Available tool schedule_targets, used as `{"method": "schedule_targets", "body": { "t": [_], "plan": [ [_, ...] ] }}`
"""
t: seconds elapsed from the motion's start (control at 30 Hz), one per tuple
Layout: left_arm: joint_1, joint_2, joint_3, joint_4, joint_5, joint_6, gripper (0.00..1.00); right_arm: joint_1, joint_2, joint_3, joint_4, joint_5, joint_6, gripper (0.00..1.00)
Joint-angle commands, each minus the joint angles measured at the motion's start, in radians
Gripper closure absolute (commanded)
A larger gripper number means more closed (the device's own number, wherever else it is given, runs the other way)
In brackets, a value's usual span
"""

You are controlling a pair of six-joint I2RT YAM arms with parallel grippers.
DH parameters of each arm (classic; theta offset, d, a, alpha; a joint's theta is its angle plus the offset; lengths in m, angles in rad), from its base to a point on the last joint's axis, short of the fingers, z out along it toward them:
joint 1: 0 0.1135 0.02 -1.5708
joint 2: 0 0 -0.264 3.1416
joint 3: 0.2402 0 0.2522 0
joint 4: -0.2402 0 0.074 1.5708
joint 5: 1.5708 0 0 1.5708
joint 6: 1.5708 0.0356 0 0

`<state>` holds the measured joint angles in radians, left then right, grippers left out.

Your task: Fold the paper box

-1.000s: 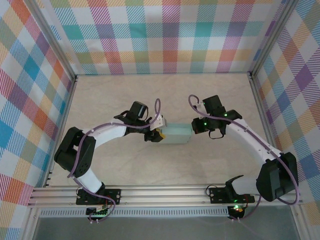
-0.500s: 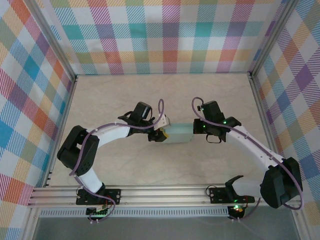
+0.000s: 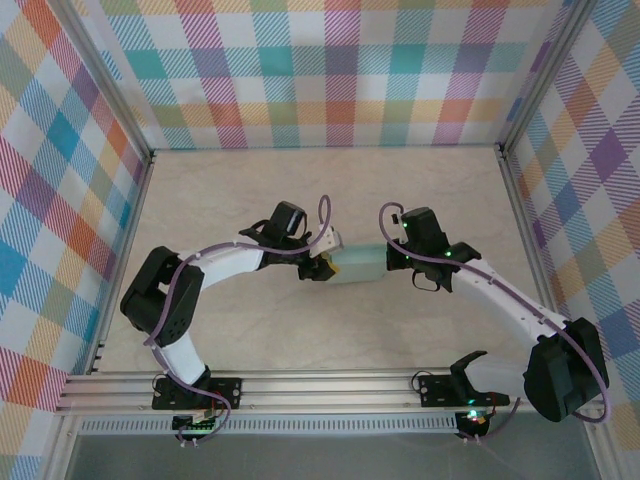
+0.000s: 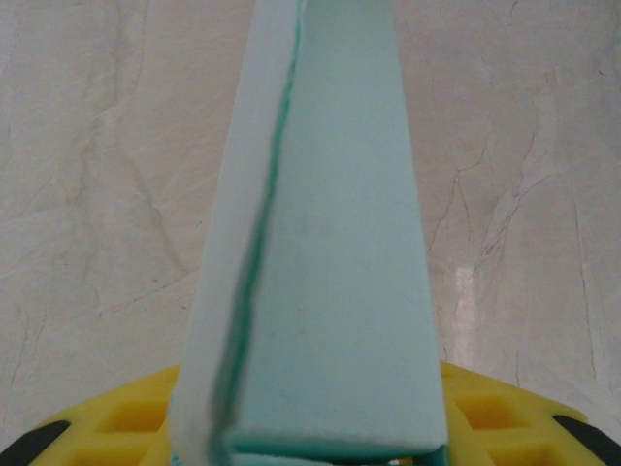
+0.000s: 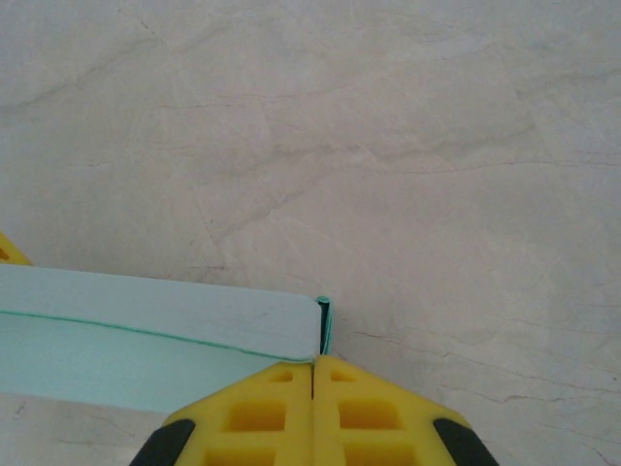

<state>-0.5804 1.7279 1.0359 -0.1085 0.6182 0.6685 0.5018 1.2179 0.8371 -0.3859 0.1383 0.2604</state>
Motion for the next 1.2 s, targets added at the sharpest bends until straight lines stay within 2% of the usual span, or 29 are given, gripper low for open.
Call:
{"method": "schedule_targets", "body": {
  "t": [0.0,0.13,0.23,0.3,0.43,0.53,0.7,0.8,0.87,0.93,1.03,1.13,1.17],
  "plan": [
    [0.002,0.038,0.021,-0.076,-0.067,-0.026,0.61,0.023,0.001,-0.025,-0.014,-0.047,0.006,1.0],
    [0.002,0.024,0.014,-0.068,-0.084,-0.037,0.4,0.042,0.009,-0.012,-0.022,-0.022,0.0,1.0],
    [0.002,0.011,0.007,-0.054,-0.098,-0.053,0.29,0.05,0.009,-0.01,-0.022,-0.005,0.003,1.0],
    [0.001,-0.014,-0.003,-0.031,-0.104,-0.09,0.15,0.057,0.009,-0.012,-0.023,0.01,0.005,1.0],
    [-0.001,-0.097,-0.081,0.067,-0.114,-0.167,0.0,0.074,0.013,-0.008,-0.028,0.063,0.01,1.0],
    [-0.001,-0.161,-0.133,0.109,-0.201,-0.246,0.0,0.088,0.021,-0.004,-0.03,0.087,0.007,1.0],
    [-0.026,-0.314,-0.209,0.138,-0.387,-0.513,0.0,0.098,0.024,0.0,-0.036,0.1,0.02,1.0],
    [-0.05,-0.379,-0.185,0.016,-0.485,-0.652,0.0,0.101,0.024,0.01,-0.06,0.128,0.044,1.0],
    [-0.079,-0.402,-0.148,-0.1,-0.537,-0.675,0.02,0.103,0.018,0.011,-0.064,0.128,0.058,1.0],
    [-0.117,-0.406,-0.107,-0.199,-0.578,-0.67,0.09,0.106,0.014,0.008,-0.066,0.125,0.068,1.0],
    [-0.165,-0.364,-0.024,-0.317,-0.615,-0.64,0.36,0.109,0.005,-0.005,-0.064,0.125,0.08,1.0],
    [-0.198,-0.301,0.086,-0.425,-0.648,-0.62,0.52,0.11,0.0,-0.024,-0.051,0.12,0.091,1.0],
    [-0.203,-0.276,0.124,-0.461,-0.648,-0.616,0.54,0.111,0.0,-0.028,-0.052,0.121,0.096,1.0]
  ]
}}
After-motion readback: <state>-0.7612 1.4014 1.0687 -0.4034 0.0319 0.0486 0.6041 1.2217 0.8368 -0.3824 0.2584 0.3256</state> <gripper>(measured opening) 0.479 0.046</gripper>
